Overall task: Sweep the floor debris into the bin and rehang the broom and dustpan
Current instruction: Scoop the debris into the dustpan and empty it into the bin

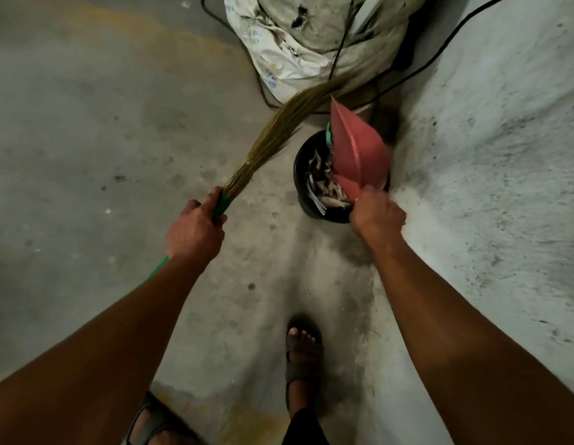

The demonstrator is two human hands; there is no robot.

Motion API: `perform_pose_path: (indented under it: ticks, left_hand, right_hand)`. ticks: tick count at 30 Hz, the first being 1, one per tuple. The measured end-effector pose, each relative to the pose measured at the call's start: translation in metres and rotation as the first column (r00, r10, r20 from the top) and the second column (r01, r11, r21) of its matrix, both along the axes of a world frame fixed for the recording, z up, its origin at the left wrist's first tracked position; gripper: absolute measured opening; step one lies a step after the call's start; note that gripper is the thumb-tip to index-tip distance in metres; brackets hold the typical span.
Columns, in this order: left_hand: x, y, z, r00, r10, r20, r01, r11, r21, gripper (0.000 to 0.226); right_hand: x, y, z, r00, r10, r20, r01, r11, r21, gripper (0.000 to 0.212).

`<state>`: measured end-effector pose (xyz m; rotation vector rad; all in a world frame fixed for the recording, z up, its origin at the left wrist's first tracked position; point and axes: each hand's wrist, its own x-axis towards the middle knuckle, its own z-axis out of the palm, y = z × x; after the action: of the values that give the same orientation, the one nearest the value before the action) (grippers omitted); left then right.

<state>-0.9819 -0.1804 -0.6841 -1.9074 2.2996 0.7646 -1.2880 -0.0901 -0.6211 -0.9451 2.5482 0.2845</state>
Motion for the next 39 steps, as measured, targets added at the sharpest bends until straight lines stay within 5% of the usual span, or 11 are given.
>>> perform_pose_path:
  ticks: [17,25,32,39]
  left_hand:
    - [-0.027,0.02,0.01,0.998,-0.059,-0.01,0.059,0.998,0.024,0.064]
    - [-0.015,0.023,-0.001,0.997,-0.076,-0.017,0.077,0.997,0.014,0.064]
    - [-0.007,0.025,-0.005,0.996,-0.091,-0.009,0.091,0.996,0.004,0.063]
    - [-0.004,0.02,-0.01,0.999,-0.043,0.009,0.043,0.999,-0.015,0.063]
  right_hand:
    - [-0.007,0.063,0.073,0.977,-0.211,0.005,0.21,0.967,-0.142,0.031]
    - [-0.008,0.009,0.067,0.973,-0.231,-0.009,0.194,0.837,-0.511,0.028]
    - [-0.002,-0.007,0.023,0.995,-0.094,0.023,0.096,0.913,-0.398,0.03]
    - [0.019,0.029,0.002,0.986,-0.162,-0.047,0.135,0.926,-0.353,0.034]
